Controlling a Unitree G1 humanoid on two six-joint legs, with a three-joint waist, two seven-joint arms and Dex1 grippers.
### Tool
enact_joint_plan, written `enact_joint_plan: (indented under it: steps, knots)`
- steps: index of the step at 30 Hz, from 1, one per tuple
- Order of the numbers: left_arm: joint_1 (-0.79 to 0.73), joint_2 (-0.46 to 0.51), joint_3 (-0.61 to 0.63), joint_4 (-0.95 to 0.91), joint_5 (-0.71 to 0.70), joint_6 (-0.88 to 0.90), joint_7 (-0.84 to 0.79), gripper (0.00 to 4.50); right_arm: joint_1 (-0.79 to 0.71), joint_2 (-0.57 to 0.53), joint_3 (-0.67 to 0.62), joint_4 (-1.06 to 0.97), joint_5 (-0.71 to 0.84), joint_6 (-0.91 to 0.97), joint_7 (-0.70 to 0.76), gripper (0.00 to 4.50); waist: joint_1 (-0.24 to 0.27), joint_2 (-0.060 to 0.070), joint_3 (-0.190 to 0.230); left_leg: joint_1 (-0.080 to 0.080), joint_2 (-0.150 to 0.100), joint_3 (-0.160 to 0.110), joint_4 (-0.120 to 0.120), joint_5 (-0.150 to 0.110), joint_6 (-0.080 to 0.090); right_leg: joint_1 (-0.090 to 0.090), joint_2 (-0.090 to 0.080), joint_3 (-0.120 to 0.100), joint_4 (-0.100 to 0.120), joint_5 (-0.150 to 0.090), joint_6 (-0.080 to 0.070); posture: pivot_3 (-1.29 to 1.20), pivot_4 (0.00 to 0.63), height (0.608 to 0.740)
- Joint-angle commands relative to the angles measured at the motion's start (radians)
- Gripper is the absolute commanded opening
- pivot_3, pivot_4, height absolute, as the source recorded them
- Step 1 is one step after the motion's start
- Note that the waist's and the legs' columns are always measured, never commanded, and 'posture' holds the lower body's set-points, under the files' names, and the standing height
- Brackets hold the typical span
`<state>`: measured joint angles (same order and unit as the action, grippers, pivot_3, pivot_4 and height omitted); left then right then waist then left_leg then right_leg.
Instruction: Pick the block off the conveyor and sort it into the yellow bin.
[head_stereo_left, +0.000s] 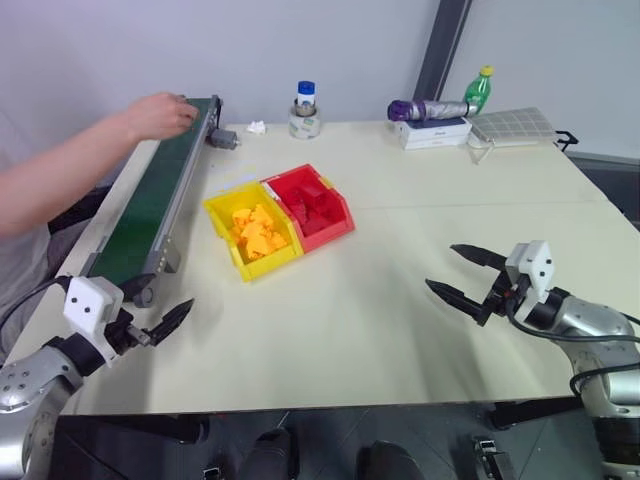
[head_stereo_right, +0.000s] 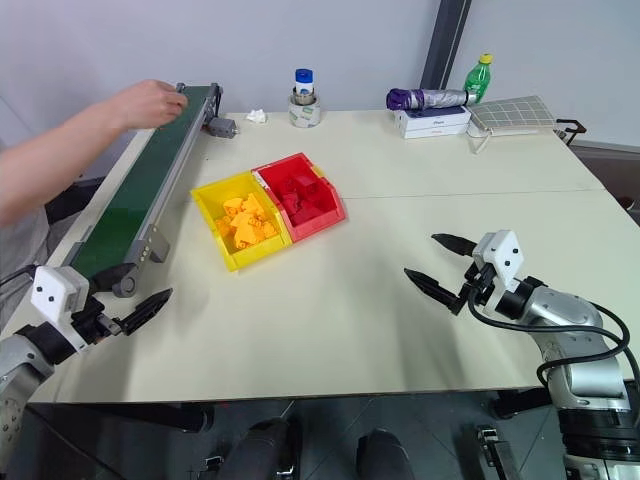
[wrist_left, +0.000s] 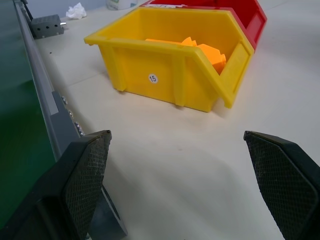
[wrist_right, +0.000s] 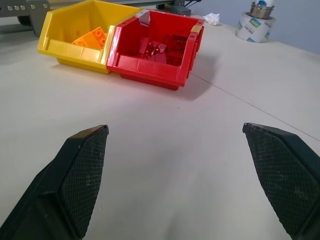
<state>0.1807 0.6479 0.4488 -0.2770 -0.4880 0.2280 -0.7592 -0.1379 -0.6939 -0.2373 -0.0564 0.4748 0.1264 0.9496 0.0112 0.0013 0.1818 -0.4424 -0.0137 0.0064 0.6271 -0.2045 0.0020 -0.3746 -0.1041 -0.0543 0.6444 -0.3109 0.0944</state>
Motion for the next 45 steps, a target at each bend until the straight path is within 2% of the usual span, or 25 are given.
enact_joint_plan:
  steps: [1, 19, 27, 34, 41, 45]
  knots:
    - [-0.008, 0.003, 0.006, -0.030, -0.016, 0.023, 0.015, 4.48, -0.015, 0.001, -0.010, -0.030, 0.002, -0.015, -0.001, 4.50, 0.000, 0.000, 0.000, 0.000, 0.000, 0.000, 0.000, 0.000, 0.000, 0.000, 0.000, 0.000, 0.000, 0.000, 0.000, 0.00, 0.150, 0.740]
    - [-0.023, -0.002, 0.005, -0.036, 0.001, -0.001, 0.016, 4.48, -0.022, 0.001, -0.004, -0.025, 0.001, -0.019, 0.003, 4.50, 0.000, 0.000, 0.000, 0.000, 0.000, 0.000, 0.000, 0.000, 0.000, 0.000, 0.000, 0.000, 0.000, 0.000, 0.000, 0.00, 0.150, 0.740]
    - [-0.001, -0.036, 0.126, -0.117, -0.051, -0.003, 0.097, 4.48, -0.061, 0.012, 0.014, -0.014, 0.012, -0.012, 0.011, 4.50, -0.001, 0.000, 0.000, 0.000, 0.000, 0.000, 0.000, 0.000, 0.000, 0.000, 0.000, 0.000, 0.000, 0.000, 0.000, 0.00, 0.150, 0.740]
    - [0.116, -0.146, 0.264, -0.183, -0.115, -0.009, 0.200, 4.48, -0.092, 0.030, 0.037, 0.011, 0.001, -0.024, 0.018, 4.50, -0.004, 0.000, 0.000, 0.000, 0.000, 0.000, -0.001, 0.001, 0.002, 0.000, 0.000, 0.000, -0.001, 0.000, 0.000, 0.00, 0.150, 0.740]
    - [0.203, -0.283, 0.295, -0.172, -0.072, -0.085, 0.317, 4.48, -0.115, 0.042, 0.051, 0.022, -0.001, -0.027, 0.024, 4.50, 0.002, 0.000, 0.000, 0.000, 0.000, 0.000, 0.000, 0.000, 0.000, 0.000, 0.000, 0.000, -0.004, 0.000, 0.000, 0.00, 0.150, 0.740]
    - [0.199, -0.291, 0.266, -0.171, -0.082, -0.067, 0.347, 4.48, -0.120, 0.043, 0.054, 0.025, -0.002, -0.026, 0.026, 4.50, 0.002, 0.000, 0.000, 0.000, 0.000, 0.000, 0.000, -0.001, 0.001, 0.000, 0.000, -0.001, -0.008, 0.000, 0.000, 0.00, 0.150, 0.740]
